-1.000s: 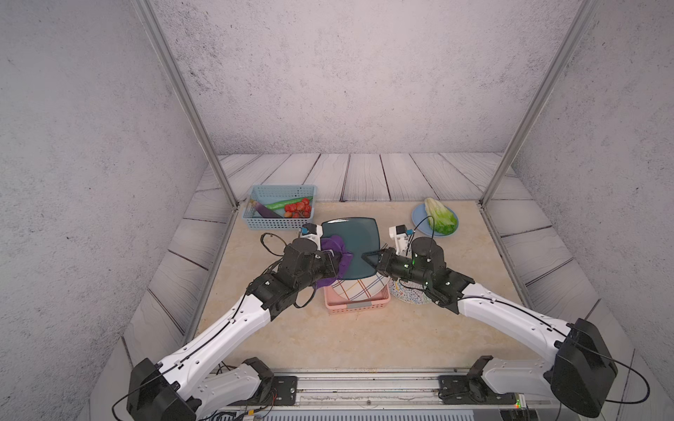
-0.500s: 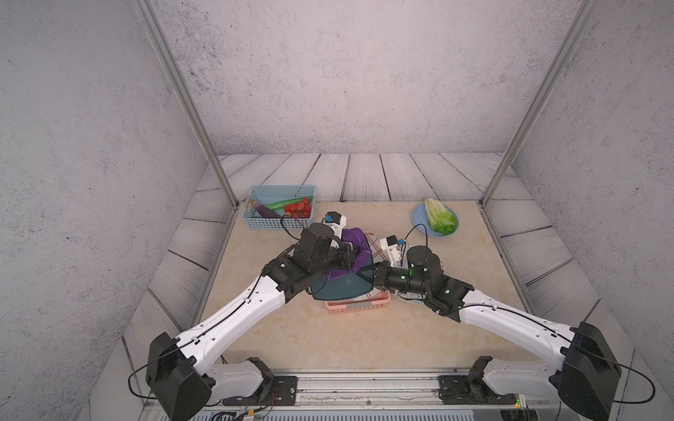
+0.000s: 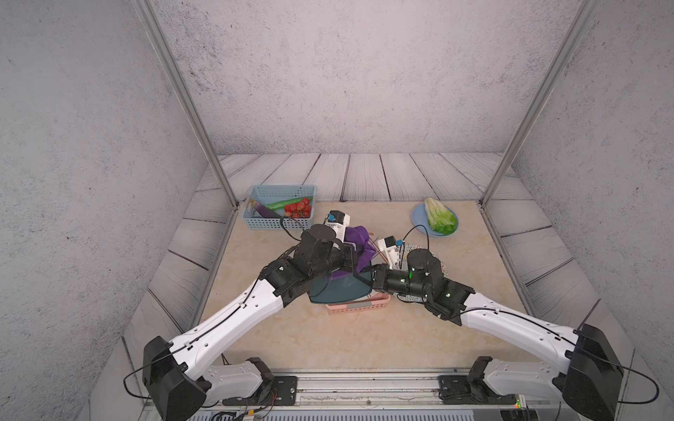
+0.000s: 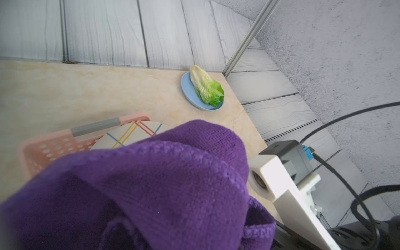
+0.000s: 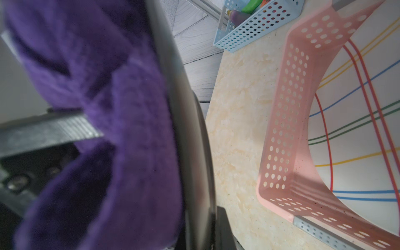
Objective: Wipe the wet plate dry
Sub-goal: Wipe the plate with towel.
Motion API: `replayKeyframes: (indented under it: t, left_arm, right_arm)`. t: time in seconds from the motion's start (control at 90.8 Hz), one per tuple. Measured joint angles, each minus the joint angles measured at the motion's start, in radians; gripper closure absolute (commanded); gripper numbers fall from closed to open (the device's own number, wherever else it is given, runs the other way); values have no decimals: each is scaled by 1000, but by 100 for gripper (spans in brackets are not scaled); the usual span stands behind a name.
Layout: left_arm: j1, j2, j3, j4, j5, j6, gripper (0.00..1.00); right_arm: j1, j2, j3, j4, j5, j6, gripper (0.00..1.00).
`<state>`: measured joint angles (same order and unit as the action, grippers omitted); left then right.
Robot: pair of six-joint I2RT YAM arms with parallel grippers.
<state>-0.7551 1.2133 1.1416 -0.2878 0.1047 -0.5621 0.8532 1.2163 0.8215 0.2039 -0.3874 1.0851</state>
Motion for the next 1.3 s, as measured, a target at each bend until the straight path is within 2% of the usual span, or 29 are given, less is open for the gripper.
replayKeyframes:
  t: [0.11,0.242,0.407,0.506,0.572,0.638,0.76,0.892,1.079,1.222,1.299]
  left_arm:
    - [97,-43,-4,-8,41,-21,100]
    - [259,-153,-45,23,138,-79,100]
    - [295,-252,-74,65,281,-152,100]
    - [380,-319,-140,181,402,-296,100]
    - [453,-340,-200,299,464,-439,100]
    - [480,-315,-238,443,517,-592,100]
    - [450,-226,-259,694,573,-855,100]
    - [375,-203,-253,869,561,-1038,100]
    - [264,-200,-209,951,444,-1125,100]
    - [83,-160,-201,1019,385,-1129,100]
    - [21,-129,-201,1040,361,-1128,100]
  right_arm:
    - [-12,-12,0,26,-1,1,100]
    - [-100,-67,-24,127,-32,64,100]
    - [-177,-137,-44,229,-29,112,100]
    - [-208,-178,-84,287,-39,161,100]
    - [-238,-207,-113,344,-58,203,100]
    - [-254,-224,-118,393,-72,238,100]
    - [-263,-226,-110,476,-108,271,100]
    - [-243,-180,-93,556,-174,300,100]
    - [-191,-105,-45,737,-200,337,100]
    - [-149,-53,16,846,-204,344,100]
    - [-159,-34,55,877,-207,355,100]
